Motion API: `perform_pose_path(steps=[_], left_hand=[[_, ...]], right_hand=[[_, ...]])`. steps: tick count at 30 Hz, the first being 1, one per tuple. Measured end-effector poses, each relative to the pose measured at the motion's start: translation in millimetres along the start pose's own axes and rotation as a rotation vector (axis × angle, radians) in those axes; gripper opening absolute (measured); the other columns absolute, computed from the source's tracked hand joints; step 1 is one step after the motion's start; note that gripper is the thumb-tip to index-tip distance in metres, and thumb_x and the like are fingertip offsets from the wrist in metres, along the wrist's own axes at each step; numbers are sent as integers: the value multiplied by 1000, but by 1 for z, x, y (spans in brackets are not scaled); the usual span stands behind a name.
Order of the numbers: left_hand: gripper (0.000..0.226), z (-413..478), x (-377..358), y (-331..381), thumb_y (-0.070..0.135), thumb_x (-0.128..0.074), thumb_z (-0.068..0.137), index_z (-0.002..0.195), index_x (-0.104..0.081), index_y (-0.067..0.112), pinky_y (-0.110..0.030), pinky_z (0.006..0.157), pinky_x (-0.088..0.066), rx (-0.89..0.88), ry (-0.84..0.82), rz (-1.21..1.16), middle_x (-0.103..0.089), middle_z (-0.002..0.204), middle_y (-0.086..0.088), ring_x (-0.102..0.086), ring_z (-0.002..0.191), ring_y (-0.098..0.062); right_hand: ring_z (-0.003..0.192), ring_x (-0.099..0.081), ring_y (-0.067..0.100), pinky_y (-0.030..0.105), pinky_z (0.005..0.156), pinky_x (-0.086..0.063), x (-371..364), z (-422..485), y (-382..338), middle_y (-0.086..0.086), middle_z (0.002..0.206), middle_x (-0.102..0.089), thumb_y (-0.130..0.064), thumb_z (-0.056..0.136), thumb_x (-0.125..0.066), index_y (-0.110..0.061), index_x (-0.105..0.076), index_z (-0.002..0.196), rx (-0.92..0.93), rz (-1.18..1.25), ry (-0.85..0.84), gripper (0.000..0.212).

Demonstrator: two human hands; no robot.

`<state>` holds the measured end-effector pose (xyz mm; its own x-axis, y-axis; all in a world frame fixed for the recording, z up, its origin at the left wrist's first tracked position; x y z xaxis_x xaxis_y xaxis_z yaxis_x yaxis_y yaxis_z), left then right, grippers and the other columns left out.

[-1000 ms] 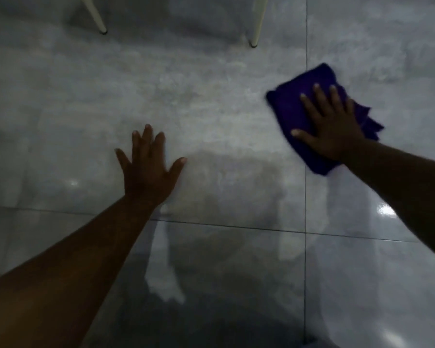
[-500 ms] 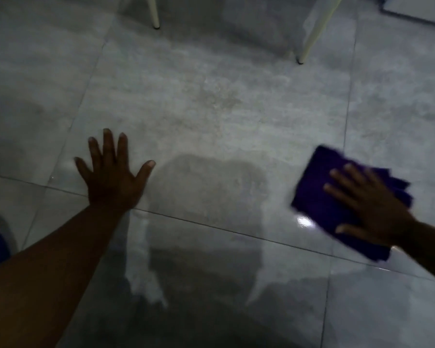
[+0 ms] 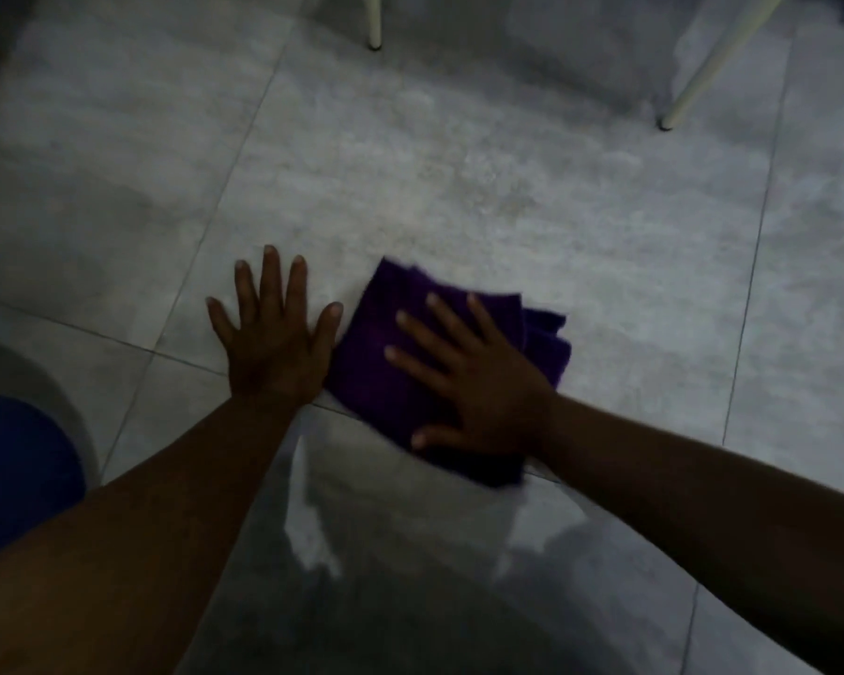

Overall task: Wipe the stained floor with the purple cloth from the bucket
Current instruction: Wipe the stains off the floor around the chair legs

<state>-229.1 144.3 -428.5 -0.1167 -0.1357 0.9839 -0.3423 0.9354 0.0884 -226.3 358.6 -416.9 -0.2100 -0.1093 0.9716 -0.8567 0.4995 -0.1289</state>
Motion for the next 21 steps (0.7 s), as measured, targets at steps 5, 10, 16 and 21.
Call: perform_pose_path(steps=[5, 10, 16, 21], left_hand=[[78, 0, -2, -1, 71, -14, 91, 157, -9, 28, -67, 118, -5, 8, -15, 7, -1, 168, -3, 2, 154, -31], [79, -1, 2, 4, 72, -20, 92, 157, -11, 27, -68, 117, -4, 17, -8, -11, -2, 168, -5, 2, 154, -33], [77, 0, 2, 2, 71, -22, 92, 156, -13, 30, -66, 118, -4, 14, -21, -32, -3, 168, -2, 0, 154, -31], [58, 10, 17, -6, 54, -19, 99, 151, -31, 32, -58, 121, -5, 101, -26, -216, -21, 165, 1, -11, 154, -23]], right_hand=[[154, -8, 36, 67, 118, -10, -17, -102, -1, 3, 166, -18, -79, 86, -39, -32, -27, 155, 302, -38, -118, 84], [152, -16, 40, 67, 116, -18, -2, -120, 129, 11, 163, -25, -79, 83, -37, -32, -17, 157, -26, -66, -128, 89], [154, 2, 37, 65, 120, -5, 32, 7, 168, 6, 168, 0, -85, 81, -16, -33, -4, 158, -454, 43, -19, 94], [153, 1, 41, 68, 117, -5, 31, 93, 71, 9, 168, -5, -86, 80, -21, -30, -10, 158, -240, -14, -16, 96]])
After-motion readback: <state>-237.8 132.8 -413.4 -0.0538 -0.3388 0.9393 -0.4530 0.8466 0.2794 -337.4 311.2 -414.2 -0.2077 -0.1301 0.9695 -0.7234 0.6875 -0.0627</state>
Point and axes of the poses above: each hand's wrist, its own z-axis towards the middle knuckle, its own x-axis out of the back of the hand, y = z × x, the point moved 8 cm from there along z, towards the middle knuckle
